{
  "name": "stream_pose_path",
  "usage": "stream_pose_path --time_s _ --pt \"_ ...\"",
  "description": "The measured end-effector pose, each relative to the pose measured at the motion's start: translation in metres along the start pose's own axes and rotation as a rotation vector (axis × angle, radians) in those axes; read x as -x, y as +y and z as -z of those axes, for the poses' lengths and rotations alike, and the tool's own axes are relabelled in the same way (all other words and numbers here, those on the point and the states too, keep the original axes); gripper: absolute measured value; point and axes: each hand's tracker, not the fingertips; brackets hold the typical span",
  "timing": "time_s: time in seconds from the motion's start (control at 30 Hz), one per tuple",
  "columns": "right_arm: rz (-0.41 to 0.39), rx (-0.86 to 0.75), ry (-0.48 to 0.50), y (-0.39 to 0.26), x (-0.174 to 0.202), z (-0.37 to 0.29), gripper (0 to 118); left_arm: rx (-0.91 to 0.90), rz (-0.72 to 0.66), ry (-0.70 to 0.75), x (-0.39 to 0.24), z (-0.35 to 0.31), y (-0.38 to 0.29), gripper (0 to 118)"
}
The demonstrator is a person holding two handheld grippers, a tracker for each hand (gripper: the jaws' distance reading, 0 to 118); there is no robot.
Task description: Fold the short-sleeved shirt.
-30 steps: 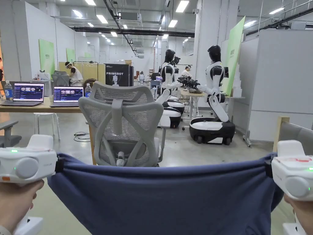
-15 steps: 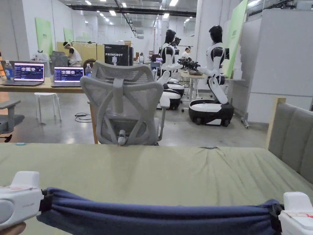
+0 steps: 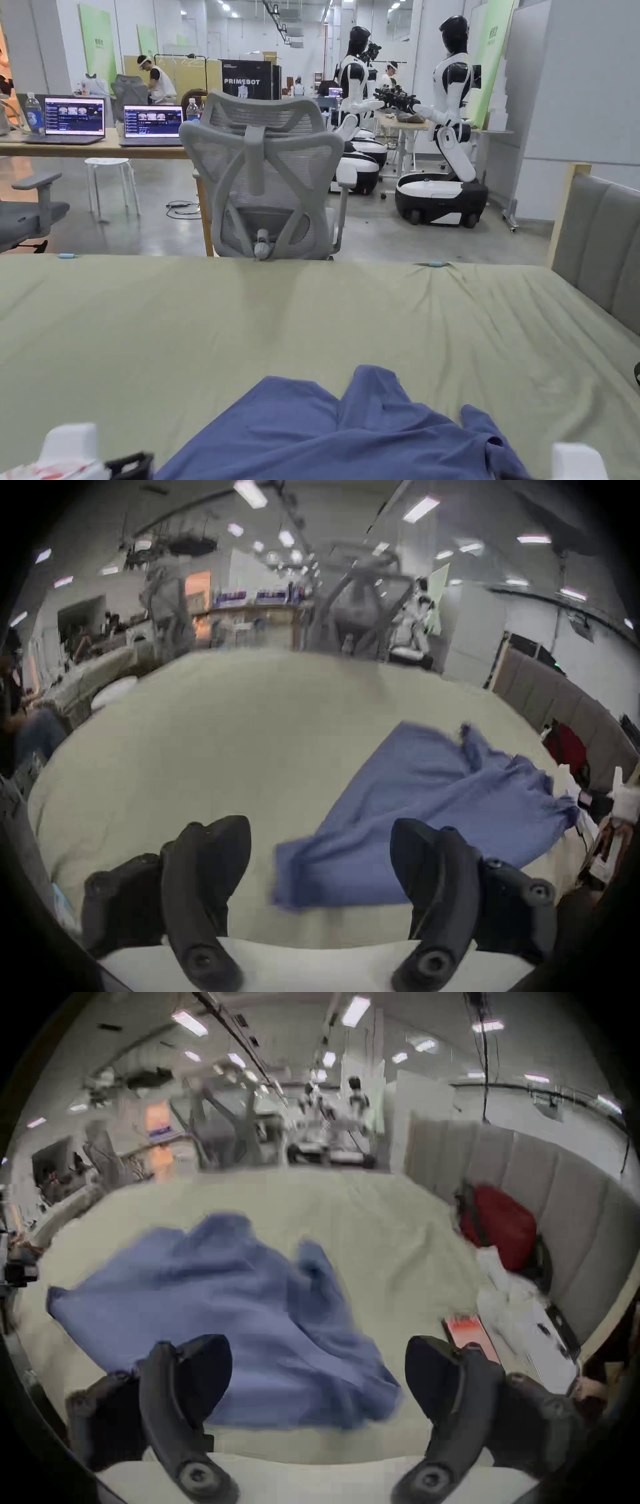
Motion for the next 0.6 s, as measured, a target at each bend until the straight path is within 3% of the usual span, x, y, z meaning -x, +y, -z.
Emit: stream_pose_path --time_s 0.1,0.13,0.17,0.23,0.27,0.3,0.33,0.43,0.6 --pt "-0.046 -0.109 0.042 0.036 0.056 -0.011 101 -0.096 0.089 -0.057 -0.057 -0.009 0.026 79" --pt "-0.068 -0.137 0.052 0.043 0.073 -0.016 93 -0.114 0.114 -0.081 -0.073 -0.012 0.031 66" --pt "-0.086 -0.146 0.077 0.049 0.088 -0.021 77 -0.133 0.14 -0.093 -0.083 -0.009 0.032 49" --pt "-0.068 -0.144 0.129 0.059 0.105 -0.029 32 -0.141 0.201 -0.054 -0.102 -0.011 0.037 3" --pt "-0.065 -0.155 0.123 0.061 0.111 -0.032 23 -0.155 0.221 -0.048 -0.106 -0.012 0.038 0" --pt "-0.069 -0.166 0.105 0.063 0.118 -0.032 23 -0.156 0.203 -0.057 -0.104 -0.014 0.037 0" --pt "-0.073 -0.191 0.07 0.064 0.119 -0.033 0 -0.153 0.189 -0.059 -0.101 -0.014 0.041 0" --pt "-0.069 -0.158 0.135 0.068 0.124 -0.029 0 -0.097 0.151 -0.077 -0.071 -0.011 0.049 0" --pt "-0.097 -0.072 0.13 0.07 0.141 -0.007 0 0.166 0.007 -0.017 0.015 0.022 0.057 0"
